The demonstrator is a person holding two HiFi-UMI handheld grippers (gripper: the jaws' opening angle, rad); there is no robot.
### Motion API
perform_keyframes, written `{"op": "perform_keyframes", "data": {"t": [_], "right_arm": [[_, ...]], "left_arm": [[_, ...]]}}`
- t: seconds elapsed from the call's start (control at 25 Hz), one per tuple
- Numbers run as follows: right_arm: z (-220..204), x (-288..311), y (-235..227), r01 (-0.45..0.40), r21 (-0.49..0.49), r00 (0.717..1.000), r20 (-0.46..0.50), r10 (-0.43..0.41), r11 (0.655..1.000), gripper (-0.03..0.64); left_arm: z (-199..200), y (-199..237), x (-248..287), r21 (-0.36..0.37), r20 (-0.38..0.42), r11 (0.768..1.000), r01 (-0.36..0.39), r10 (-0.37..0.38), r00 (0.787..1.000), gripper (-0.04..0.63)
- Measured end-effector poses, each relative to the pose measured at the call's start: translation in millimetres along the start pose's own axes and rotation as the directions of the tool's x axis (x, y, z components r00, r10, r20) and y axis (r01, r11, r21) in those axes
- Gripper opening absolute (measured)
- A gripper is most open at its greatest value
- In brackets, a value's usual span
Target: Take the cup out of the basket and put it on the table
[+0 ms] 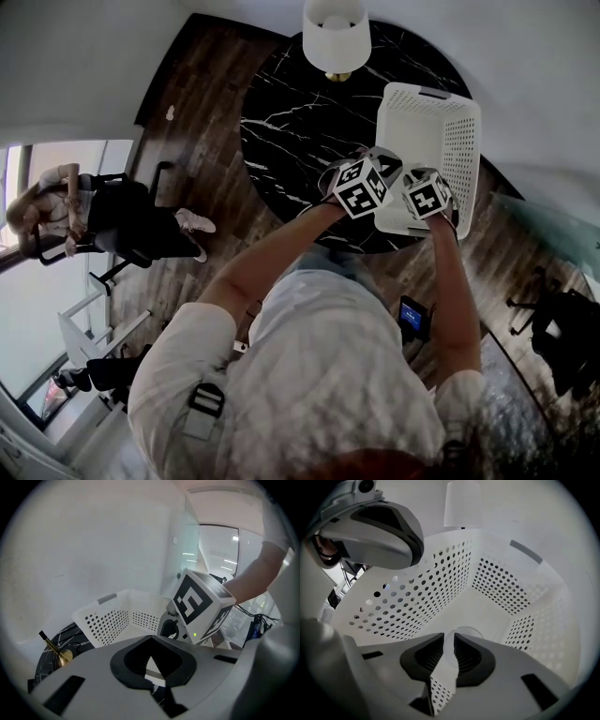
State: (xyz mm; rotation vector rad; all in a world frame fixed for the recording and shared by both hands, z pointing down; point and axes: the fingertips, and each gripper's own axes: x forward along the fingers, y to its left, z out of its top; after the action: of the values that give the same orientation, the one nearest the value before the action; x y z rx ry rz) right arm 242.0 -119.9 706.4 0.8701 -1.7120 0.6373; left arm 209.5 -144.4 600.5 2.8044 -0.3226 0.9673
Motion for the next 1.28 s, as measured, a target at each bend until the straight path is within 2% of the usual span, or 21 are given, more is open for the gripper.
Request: {"op": "perform_keyframes", "data": {"t": [0.44, 0.72, 1.28], "right_arm": [[-6, 13, 1, -0.012, -0.030, 0.998, -0.056, 0.011, 0.999, 0.057], [-9, 9, -1, 0.011, -0.064, 0.998, -0.066, -0.015, 0.998, 0.035], [2, -20, -6, 0.042, -0.063, 0.999, 0.015, -0.042, 0.997, 0.025]], "left_arm": [[0, -1, 0, 0.013, -0.007, 1.000, 0.010, -0.010, 1.000, 0.006], [1, -2, -1, 0.007, -0.006, 1.000, 0.010, -0.010, 1.000, 0.006], [12, -9, -6, 0.017, 0.016, 1.000, 0.007, -0.007, 1.000, 0.006]]}}
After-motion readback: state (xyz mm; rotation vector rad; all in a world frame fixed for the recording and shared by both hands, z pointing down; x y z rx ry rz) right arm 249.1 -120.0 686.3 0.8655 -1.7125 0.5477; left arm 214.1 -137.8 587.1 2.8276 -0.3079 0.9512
